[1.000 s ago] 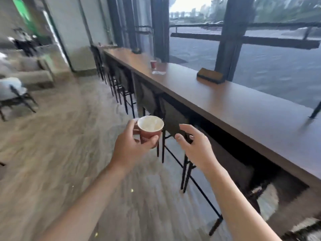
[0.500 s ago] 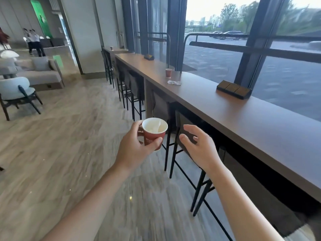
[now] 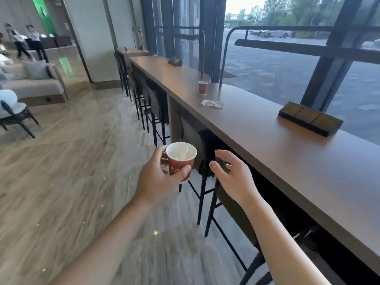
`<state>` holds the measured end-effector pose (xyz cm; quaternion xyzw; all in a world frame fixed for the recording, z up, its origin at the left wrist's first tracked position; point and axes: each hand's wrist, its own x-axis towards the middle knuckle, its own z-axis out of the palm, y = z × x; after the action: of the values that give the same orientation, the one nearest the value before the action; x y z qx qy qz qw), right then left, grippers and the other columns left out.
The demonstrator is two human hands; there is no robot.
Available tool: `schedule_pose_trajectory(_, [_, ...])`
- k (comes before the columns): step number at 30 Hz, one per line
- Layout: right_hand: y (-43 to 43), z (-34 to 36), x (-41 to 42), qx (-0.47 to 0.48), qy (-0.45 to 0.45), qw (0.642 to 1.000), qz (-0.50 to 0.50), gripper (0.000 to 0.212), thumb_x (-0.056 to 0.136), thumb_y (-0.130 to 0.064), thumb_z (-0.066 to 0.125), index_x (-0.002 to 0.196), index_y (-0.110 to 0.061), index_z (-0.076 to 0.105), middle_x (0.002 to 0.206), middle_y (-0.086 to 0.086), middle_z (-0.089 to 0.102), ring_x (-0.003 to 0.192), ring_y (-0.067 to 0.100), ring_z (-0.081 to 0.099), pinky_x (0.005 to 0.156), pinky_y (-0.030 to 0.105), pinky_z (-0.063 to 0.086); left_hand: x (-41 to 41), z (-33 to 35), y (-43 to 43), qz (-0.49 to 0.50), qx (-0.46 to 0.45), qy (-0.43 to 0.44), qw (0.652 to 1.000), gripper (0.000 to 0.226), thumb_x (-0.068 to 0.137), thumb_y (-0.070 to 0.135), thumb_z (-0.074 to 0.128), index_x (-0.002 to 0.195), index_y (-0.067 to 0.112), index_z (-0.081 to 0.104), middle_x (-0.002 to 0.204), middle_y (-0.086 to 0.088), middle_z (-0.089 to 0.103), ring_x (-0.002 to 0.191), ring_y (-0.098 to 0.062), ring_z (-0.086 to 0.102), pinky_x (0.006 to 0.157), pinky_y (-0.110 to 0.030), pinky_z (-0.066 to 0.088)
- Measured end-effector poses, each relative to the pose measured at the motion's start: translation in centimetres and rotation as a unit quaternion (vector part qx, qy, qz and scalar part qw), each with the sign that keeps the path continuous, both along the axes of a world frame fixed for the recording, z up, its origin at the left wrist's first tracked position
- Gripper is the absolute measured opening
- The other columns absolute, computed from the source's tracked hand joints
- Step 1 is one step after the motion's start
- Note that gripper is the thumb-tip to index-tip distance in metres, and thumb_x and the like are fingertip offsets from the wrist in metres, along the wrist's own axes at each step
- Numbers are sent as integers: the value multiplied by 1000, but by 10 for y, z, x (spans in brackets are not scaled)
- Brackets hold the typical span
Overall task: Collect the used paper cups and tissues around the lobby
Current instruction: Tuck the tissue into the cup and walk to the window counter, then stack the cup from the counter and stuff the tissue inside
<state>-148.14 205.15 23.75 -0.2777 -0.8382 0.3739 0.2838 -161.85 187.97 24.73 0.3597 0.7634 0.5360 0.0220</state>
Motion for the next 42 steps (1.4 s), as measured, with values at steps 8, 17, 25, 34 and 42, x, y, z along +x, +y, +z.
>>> schedule_pose_trajectory(8, [74, 30, -193, 14, 8, 994, 104, 51, 90, -53, 57, 137, -33, 54, 136, -17, 58, 127, 5, 51, 107, 37, 46, -160, 28, 50, 82, 40, -2, 996, 64, 68, 56, 80, 124, 38, 56, 117, 17, 68, 109, -4, 65, 81, -25, 55])
schedule_pose_trajectory(17, [152, 18, -410, 31, -1, 994, 106, 48, 91, -52, 58, 136, -36, 54, 135, -18, 58, 119, 2, 54, 99, 30, 50, -366, 12, 123, 83, 54, -17, 995, 59, 73, 52, 81, 124, 37, 56, 118, 19, 67, 110, -4, 64, 74, -13, 51])
schedule_pose_trajectory(25, [228, 36, -550, 35, -4, 997, 68, 46, 91, -53, 58, 135, -39, 53, 131, -24, 55, 117, 2, 51, 102, 39, 51, -528, 30, 208, 45, 37, -6, 998, 64, 70, 56, 79, 126, 34, 57, 119, 15, 68, 112, -8, 65, 77, -18, 55])
schedule_pose_trajectory(34, [343, 38, -677, 25, 6, 999, 44, 43, 92, -49, 58, 133, -37, 56, 128, -24, 58, 121, 8, 53, 104, 39, 46, -668, 27, 328, 27, 25, -11, 999, 63, 71, 54, 80, 126, 36, 56, 119, 16, 67, 113, -8, 64, 76, -13, 54])
schedule_pose_trajectory(42, [418, 32, -754, 19, -1, 1000, -1, 43, 89, -49, 61, 131, -40, 57, 126, -26, 57, 121, 6, 54, 104, 36, 46, -750, 36, 426, -23, 35, -12, 999, 52, 74, 45, 83, 119, 40, 57, 112, 20, 69, 103, 0, 66, 78, -22, 57])
